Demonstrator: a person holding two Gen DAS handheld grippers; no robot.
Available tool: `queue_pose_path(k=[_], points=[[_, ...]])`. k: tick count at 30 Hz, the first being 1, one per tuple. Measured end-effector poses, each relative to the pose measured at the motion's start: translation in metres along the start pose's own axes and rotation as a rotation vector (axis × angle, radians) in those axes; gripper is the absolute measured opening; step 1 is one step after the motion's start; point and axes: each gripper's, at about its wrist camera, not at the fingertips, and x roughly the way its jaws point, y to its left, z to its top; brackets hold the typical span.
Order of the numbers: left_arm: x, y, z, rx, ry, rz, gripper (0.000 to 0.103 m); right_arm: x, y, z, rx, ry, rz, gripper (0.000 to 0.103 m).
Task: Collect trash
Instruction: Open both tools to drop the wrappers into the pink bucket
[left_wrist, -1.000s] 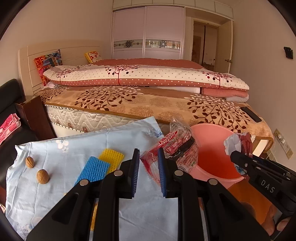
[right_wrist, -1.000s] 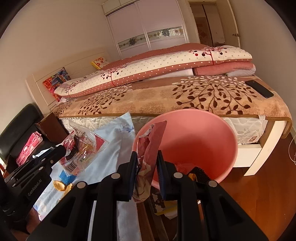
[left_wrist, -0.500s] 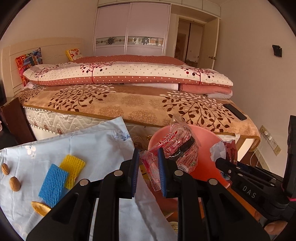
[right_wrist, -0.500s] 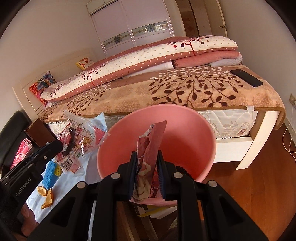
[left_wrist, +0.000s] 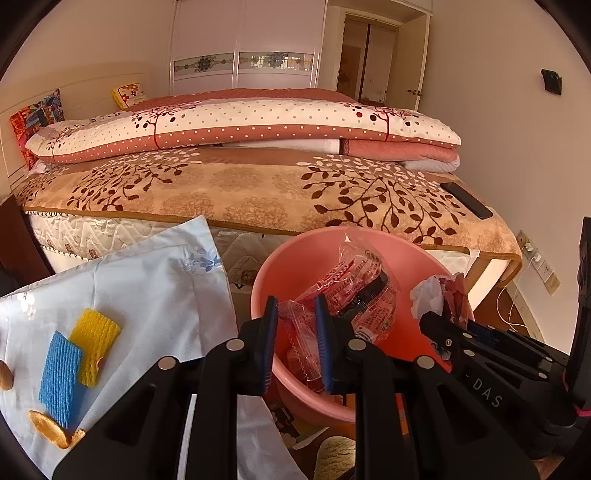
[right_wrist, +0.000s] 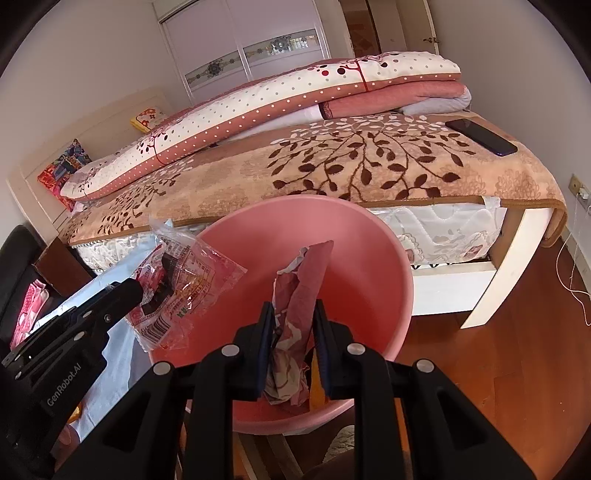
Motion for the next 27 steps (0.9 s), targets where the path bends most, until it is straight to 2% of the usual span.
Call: queue_pose_path(k=[8, 10, 12, 17, 21, 27], points=[[0.009, -0.004, -0.001, -0.01, 0.044, -0.035, 0.024, 0.005, -0.004, 0.003, 0.003, 0.003, -0.016, 0.022], [0.009, -0.003, -0.002, -0.02, 0.048, -0.042, 0.043, 0.006, -0.005, 0.003, 0.004, 0.001, -0.02, 0.022], [0.007, -0.002, -0.003, -0.027, 0.037, -0.05, 0.047, 0.006, -0.005, 0.003, 0.004, 0.002, -0.022, 0.022], [0.003, 0.001, -0.003, -0.035, 0.031, -0.052, 0.047, 0.006, -0.004, 0.002, -0.002, 0.005, -0.022, 0.028], [-0.001, 0.004, -0.003, -0.045, 0.027, -0.05, 0.047, 0.002, 0.0, 0.002, -0.017, -0.011, -0.033, 0.043], [-0.01, 0.011, -0.005, -0.063, 0.02, -0.044, 0.047, -0.003, 0.005, 0.002, -0.027, -0.017, -0.037, 0.045]])
